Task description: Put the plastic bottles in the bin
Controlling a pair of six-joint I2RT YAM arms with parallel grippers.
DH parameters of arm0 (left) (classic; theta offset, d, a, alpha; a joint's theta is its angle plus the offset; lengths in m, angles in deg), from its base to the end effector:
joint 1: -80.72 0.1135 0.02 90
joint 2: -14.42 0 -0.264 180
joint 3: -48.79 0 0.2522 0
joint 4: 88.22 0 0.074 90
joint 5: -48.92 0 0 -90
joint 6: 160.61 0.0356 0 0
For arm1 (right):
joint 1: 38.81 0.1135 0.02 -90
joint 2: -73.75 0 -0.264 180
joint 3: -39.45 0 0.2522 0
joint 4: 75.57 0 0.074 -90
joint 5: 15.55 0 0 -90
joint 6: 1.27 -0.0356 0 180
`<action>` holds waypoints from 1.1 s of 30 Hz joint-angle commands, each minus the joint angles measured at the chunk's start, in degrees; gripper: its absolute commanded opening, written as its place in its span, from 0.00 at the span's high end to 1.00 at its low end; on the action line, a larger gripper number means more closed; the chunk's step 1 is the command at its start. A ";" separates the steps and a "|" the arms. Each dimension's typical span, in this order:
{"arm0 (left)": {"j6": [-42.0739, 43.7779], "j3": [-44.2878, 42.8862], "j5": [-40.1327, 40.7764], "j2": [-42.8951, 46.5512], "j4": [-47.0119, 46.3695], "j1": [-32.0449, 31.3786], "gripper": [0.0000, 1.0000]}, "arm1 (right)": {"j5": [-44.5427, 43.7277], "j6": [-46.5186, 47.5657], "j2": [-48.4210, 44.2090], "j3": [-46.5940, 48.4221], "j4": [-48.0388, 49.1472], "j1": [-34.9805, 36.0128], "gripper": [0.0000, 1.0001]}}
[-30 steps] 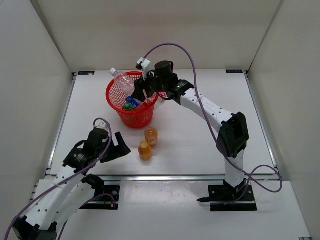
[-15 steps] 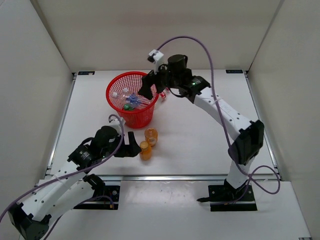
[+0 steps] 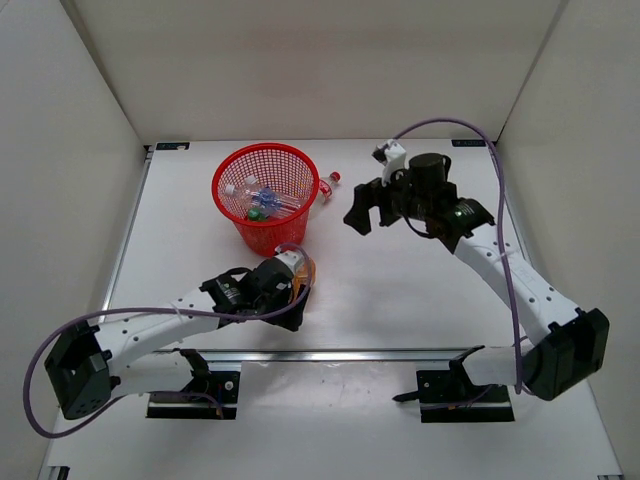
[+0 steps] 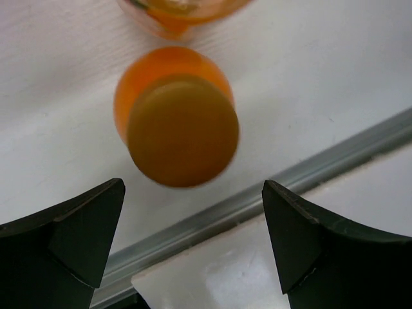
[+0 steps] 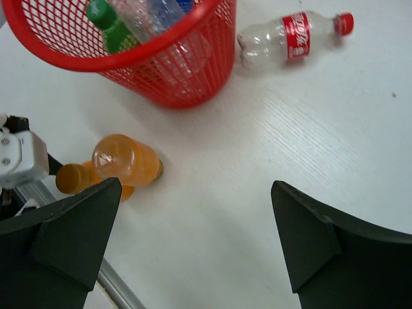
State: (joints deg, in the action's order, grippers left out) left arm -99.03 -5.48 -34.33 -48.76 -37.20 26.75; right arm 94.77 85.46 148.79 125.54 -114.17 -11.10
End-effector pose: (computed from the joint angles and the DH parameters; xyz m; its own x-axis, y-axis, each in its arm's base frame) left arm 0.1239 -0.1632 0.2154 -0.8134 0.3148 -0.4891 0.4336 0.8887 -0.1490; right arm 0.2550 0.1479 0.3672 -0.4492 -0.1755 -0.8760 -0.6841 0.6982 0.2109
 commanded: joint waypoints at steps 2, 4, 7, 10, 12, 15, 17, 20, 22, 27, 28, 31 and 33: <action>0.47 0.87 3.72 -3.17 -7.10 0.45 0.01 | 0.95 -2.27 -7.10 -4.03 2.86 -4.41 0.01; 0.82 1.05 4.33 -5.54 -9.04 0.27 0.02 | 1.65 -2.45 -9.21 -5.79 2.96 -5.99 0.01; 2.32 0.44 3.55 -9.32 -12.98 1.59 0.01 | 0.87 -2.53 -10.61 -7.29 2.52 -7.75 0.01; 2.50 -0.53 5.81 -11.62 -13.34 1.33 0.02 | 0.60 -2.01 -11.59 -7.82 1.20 -8.98 0.02; 3.11 0.08 6.44 -11.79 -14.57 2.11 0.01 | 0.87 -1.74 -12.46 -8.27 1.28 -9.25 0.02; 3.37 0.78 6.09 -12.15 -16.07 3.79 0.11 | 0.95 -1.83 -13.52 -10.19 0.67 -10.65 0.03; 3.90 0.26 6.35 -12.15 -15.72 3.09 0.32 | 1.48 -1.92 -14.14 -10.37 -0.29 -12.23 0.04; 4.08 0.17 5.74 -10.66 -13.71 2.91 0.50 | 1.39 -1.74 -15.10 -11.69 -1.08 -13.46 0.05; 4.43 -0.53 2.93 -7.16 -11.43 2.83 0.56 | 0.95 -1.57 -15.80 -12.13 -1.61 -13.64 0.05; 6.53 -6.22 -3.56 3.30 1.38 5.10 0.59 | 1.57 -1.74 -16.51 -14.50 -2.67 -14.26 0.05; 6.19 -7.46 -4.19 5.50 2.46 5.63 0.62 | 1.83 -1.74 -16.60 -15.11 -2.93 -14.26 0.05; 5.49 -17.29 -2.62 8.33 5.37 6.77 0.62 | 1.92 -1.12 -16.95 -17.13 -3.46 -12.95 0.04; 5.31 -26.33 2.46 7.11 5.99 7.57 0.56 | -0.35 -0.17 -17.65 -18.89 -3.20 -11.28 0.04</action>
State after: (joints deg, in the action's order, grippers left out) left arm -93.98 -21.53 -35.34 -42.66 -32.94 33.17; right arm 95.69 84.22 132.69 108.32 -117.50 -24.24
